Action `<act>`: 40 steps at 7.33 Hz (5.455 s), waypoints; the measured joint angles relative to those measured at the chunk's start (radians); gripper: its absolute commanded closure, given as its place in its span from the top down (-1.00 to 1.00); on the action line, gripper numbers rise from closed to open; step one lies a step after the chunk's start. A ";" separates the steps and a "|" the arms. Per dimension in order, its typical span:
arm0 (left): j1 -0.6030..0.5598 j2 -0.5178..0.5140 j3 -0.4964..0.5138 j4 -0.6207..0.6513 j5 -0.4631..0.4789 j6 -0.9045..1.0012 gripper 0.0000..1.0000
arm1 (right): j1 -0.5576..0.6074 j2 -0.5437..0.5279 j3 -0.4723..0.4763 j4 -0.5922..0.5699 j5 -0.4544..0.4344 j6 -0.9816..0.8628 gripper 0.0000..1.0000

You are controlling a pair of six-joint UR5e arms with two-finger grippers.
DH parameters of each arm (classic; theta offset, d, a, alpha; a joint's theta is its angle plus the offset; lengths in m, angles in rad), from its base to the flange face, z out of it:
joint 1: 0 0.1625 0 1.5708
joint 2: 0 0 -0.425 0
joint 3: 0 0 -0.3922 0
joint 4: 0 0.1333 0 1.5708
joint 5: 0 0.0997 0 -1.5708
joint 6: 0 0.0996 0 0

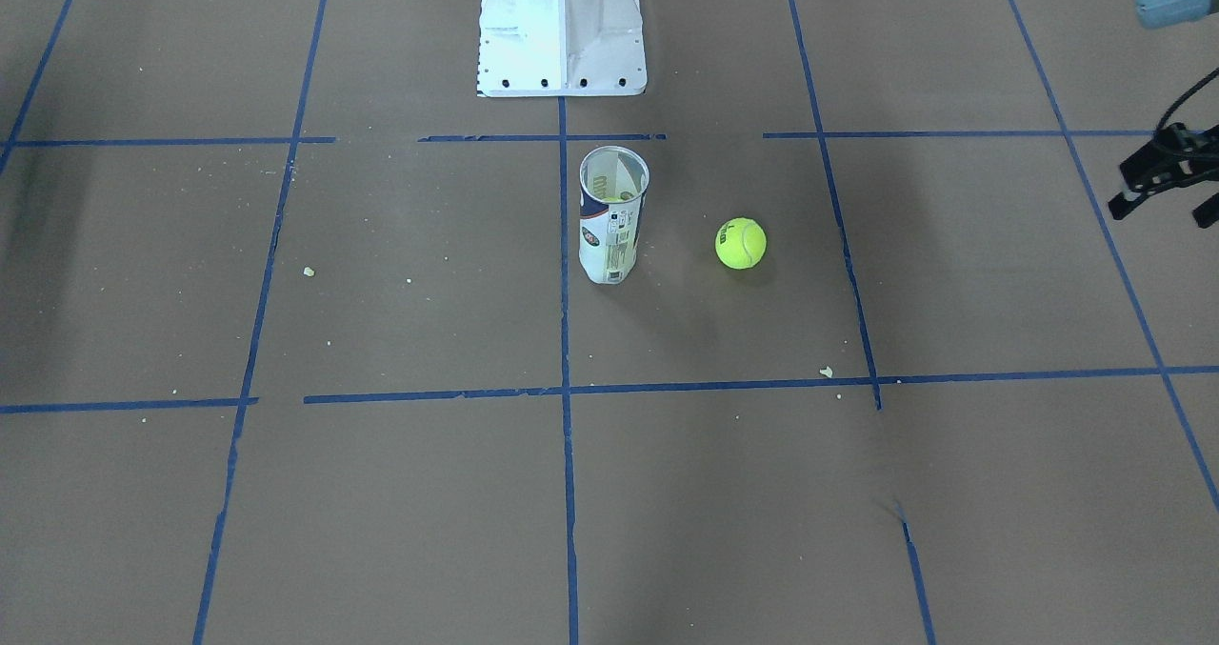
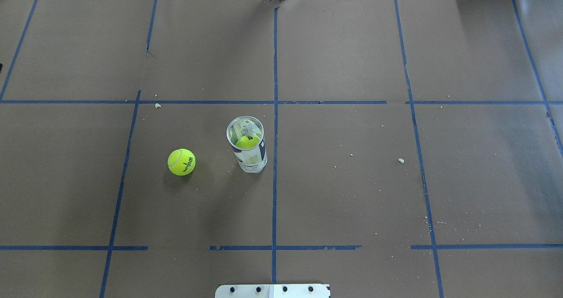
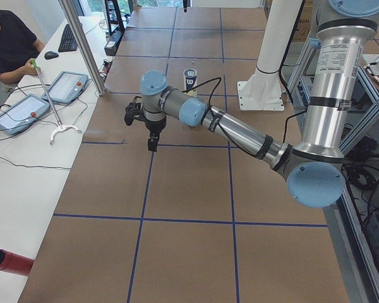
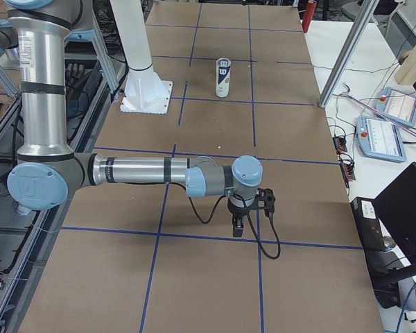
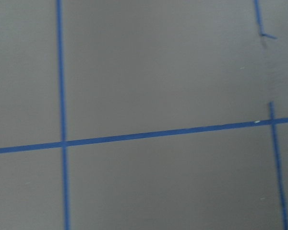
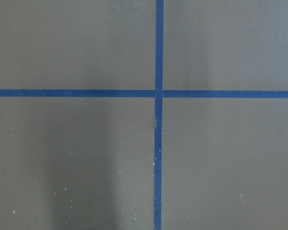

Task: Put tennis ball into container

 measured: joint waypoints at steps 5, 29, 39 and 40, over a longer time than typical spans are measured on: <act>0.385 -0.161 -0.035 0.001 0.259 -0.317 1.00 | 0.000 0.000 0.000 0.000 0.000 0.000 1.00; 0.708 -0.251 0.227 -0.228 0.351 -0.675 1.00 | 0.000 0.000 0.000 0.000 0.000 0.000 1.00; 0.704 -0.252 0.229 -0.238 0.393 -0.670 -0.38 | 0.000 0.000 0.000 0.000 0.000 0.000 1.00; 0.703 -0.252 0.227 -0.238 0.394 -0.671 -0.88 | 0.000 0.000 0.000 0.000 0.000 0.000 1.00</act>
